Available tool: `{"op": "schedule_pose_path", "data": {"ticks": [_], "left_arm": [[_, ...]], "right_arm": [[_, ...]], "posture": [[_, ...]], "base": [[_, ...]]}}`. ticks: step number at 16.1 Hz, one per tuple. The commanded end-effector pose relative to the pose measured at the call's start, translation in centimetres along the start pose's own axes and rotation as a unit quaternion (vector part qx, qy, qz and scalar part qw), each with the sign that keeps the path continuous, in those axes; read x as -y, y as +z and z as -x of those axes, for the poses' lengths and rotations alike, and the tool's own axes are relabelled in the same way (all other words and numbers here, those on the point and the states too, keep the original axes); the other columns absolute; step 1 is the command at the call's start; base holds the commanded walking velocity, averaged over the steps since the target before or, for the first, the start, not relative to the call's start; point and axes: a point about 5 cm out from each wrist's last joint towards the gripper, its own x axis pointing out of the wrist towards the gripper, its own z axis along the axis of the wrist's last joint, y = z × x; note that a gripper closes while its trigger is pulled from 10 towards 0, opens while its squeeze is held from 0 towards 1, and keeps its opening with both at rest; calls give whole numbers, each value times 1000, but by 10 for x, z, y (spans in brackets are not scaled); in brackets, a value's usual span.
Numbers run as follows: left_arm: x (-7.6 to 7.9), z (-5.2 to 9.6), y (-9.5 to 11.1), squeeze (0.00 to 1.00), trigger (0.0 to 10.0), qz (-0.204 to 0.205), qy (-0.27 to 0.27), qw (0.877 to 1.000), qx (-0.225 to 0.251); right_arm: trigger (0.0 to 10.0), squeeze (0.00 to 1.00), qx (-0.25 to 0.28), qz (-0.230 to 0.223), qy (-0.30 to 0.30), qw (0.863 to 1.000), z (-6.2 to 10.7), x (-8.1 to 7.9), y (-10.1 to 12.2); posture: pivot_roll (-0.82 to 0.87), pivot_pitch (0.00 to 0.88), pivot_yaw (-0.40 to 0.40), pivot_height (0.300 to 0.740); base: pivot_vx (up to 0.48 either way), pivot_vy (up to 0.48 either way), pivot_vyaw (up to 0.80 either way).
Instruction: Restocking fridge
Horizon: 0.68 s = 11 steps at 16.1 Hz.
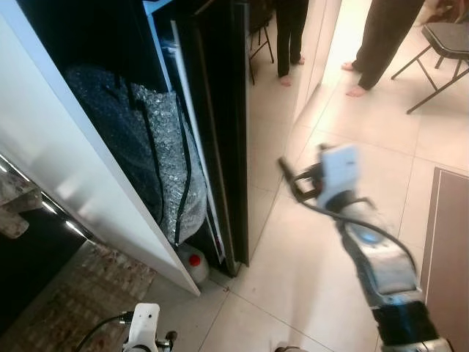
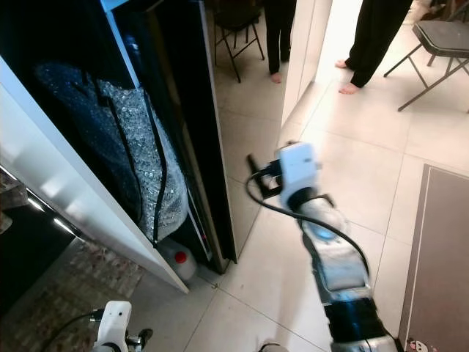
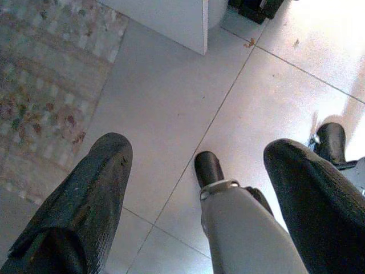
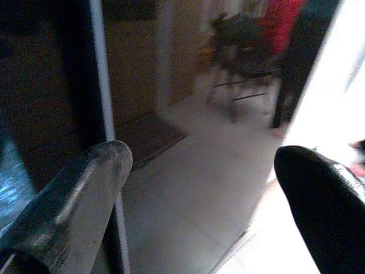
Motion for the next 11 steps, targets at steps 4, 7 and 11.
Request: {"op": "schedule_pose_path", "data": {"ticks": [4, 7, 11], "left_arm": [[-6, 1, -6, 0, 10000, -5, 10, 1000, -17], [-6, 2, -7, 0, 10000, -4, 8, 1000, -16], [-7, 3, -9, 0, 10000, -5, 6, 1000, -19]], "right_arm": [[10000, 0, 21, -17, 35, 999, -20, -15, 16], [10000, 0, 16, -44, 15, 999, -18, -16, 11], [10000, 0, 5, -65, -80, 995, -7, 10, -1]], "posture": [[-159, 126, 81, 740], [-163, 131, 84, 740], [-164, 135, 85, 740]], "base": [[0, 0, 0], [0, 0, 0], [0, 0, 0]]}}
